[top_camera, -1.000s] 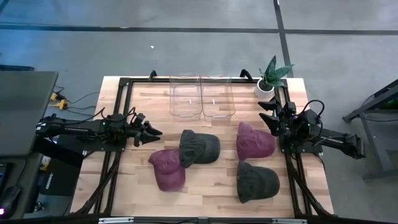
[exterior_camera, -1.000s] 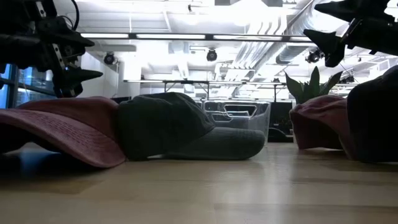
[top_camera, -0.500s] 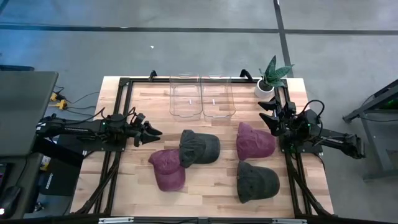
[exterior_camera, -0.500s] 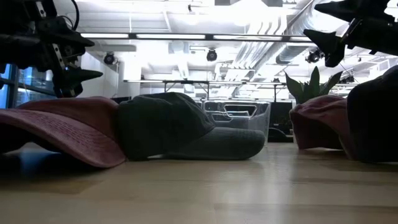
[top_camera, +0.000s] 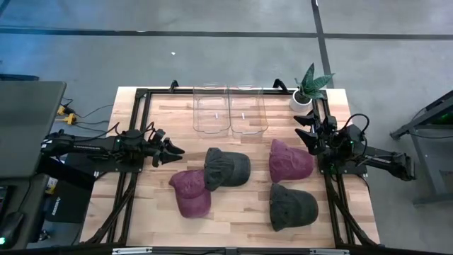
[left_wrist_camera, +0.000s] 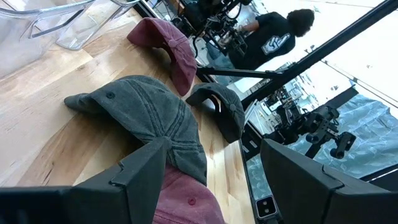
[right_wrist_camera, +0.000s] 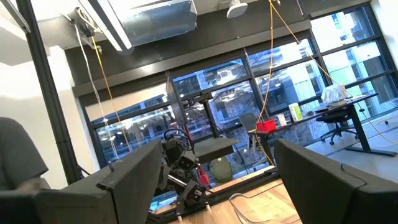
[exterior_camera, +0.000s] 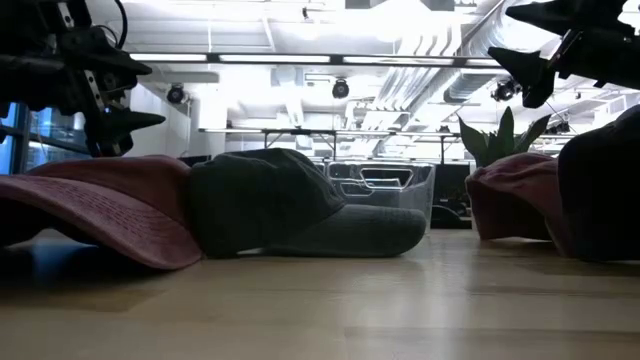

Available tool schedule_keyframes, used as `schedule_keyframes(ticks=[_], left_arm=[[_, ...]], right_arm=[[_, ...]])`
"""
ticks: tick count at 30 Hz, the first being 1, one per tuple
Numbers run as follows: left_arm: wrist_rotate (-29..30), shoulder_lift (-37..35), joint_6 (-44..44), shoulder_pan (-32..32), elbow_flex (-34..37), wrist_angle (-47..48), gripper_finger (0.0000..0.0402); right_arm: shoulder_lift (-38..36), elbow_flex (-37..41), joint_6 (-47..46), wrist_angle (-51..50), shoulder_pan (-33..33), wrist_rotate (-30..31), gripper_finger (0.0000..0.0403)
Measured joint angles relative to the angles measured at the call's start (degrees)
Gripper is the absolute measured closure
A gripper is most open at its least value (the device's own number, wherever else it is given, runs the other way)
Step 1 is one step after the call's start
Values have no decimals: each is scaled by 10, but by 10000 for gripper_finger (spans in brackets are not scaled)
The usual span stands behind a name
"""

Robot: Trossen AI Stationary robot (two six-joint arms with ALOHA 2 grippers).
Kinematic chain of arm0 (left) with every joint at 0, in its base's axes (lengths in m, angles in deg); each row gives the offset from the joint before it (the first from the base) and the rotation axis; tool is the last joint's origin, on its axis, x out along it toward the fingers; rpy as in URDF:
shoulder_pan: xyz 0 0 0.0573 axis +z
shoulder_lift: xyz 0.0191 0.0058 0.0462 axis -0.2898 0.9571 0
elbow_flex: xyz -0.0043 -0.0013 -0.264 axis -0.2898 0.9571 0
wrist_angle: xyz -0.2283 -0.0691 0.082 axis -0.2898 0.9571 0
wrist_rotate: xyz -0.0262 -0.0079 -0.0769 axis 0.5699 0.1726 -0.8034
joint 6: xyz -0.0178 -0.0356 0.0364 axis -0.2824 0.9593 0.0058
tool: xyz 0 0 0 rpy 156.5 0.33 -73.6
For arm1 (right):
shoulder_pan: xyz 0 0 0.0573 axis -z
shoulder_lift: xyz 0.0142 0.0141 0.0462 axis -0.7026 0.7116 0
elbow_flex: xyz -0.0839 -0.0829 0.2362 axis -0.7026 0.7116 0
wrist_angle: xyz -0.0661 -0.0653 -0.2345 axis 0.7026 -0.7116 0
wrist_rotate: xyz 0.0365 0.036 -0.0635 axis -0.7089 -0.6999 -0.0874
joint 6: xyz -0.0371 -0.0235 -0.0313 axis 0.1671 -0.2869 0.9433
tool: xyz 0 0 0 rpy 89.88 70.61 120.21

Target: Pick & Place hat

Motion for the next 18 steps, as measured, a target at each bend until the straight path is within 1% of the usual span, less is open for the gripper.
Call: schedule_keyframes(ticks=[10,14,18], left_arm=[[1,0,0,1,0,-1,147],[21,0,0,1,0,-3,147],[23,0,0,1,0,-1,147]], right_arm=[[0,0,0,0,0,0,96],[0,0,0,0,0,0,96],[0,0,0,0,0,0,96]])
